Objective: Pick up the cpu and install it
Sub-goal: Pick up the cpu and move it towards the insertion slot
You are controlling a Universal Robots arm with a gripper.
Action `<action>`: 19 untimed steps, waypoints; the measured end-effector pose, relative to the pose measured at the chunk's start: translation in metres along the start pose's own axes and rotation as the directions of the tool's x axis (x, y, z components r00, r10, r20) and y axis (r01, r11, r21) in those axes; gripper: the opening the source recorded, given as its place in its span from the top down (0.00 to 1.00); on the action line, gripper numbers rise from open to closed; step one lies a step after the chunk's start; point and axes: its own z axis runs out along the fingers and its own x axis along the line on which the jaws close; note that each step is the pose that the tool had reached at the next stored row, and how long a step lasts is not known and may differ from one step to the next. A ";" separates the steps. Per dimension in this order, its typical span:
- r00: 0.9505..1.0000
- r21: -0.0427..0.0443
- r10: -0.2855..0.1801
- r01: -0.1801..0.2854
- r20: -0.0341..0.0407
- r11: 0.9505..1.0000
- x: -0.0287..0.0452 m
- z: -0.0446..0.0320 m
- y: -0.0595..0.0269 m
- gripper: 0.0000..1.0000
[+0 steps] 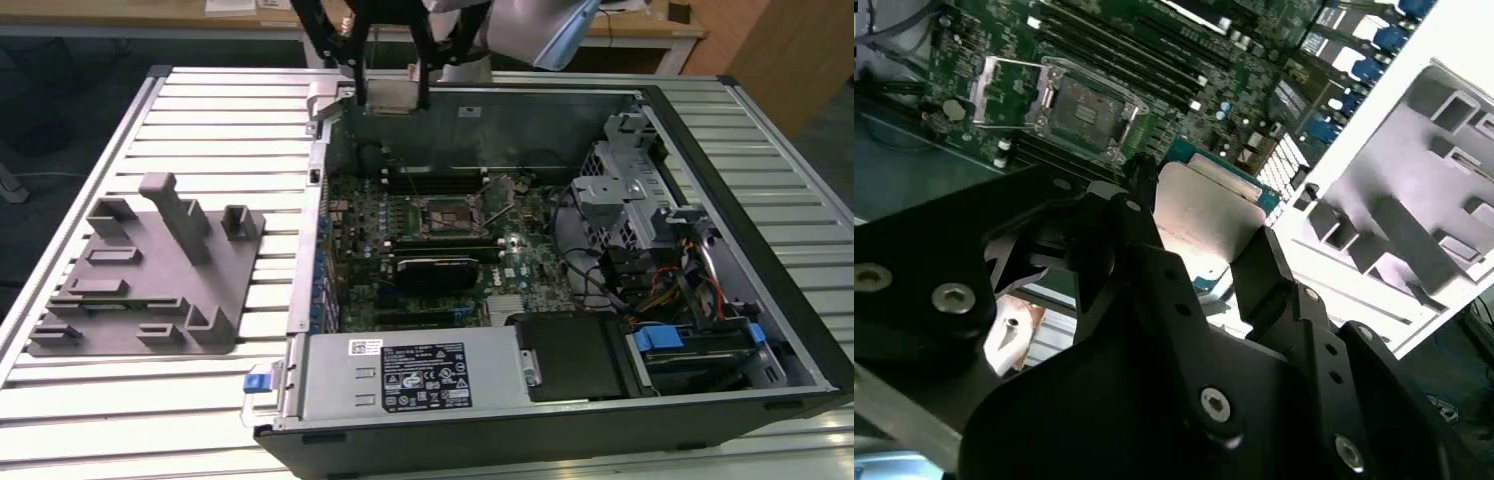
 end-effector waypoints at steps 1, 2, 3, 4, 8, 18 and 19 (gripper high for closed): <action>1.000 0.000 0.000 0.000 -0.001 1.000 -0.0044 0.0000 0.0003 0.46; 1.000 0.000 0.000 0.000 -0.002 1.000 -0.0089 0.0001 0.0007 0.46; 1.000 0.000 0.000 0.000 -0.003 1.000 -0.0133 0.0001 0.0010 0.46; 1.000 0.000 0.000 0.000 -0.004 1.000 -0.0175 0.0001 0.0013 0.46; 1.000 0.000 0.001 -0.001 -0.007 1.000 -0.0329 0.0003 0.0025 0.46; 1.000 0.001 0.001 -0.001 -0.011 1.000 -0.0585 0.0025 0.0042 0.46; 1.000 0.001 0.001 -0.001 -0.011 1.000 -0.0586 0.0028 0.0042 0.46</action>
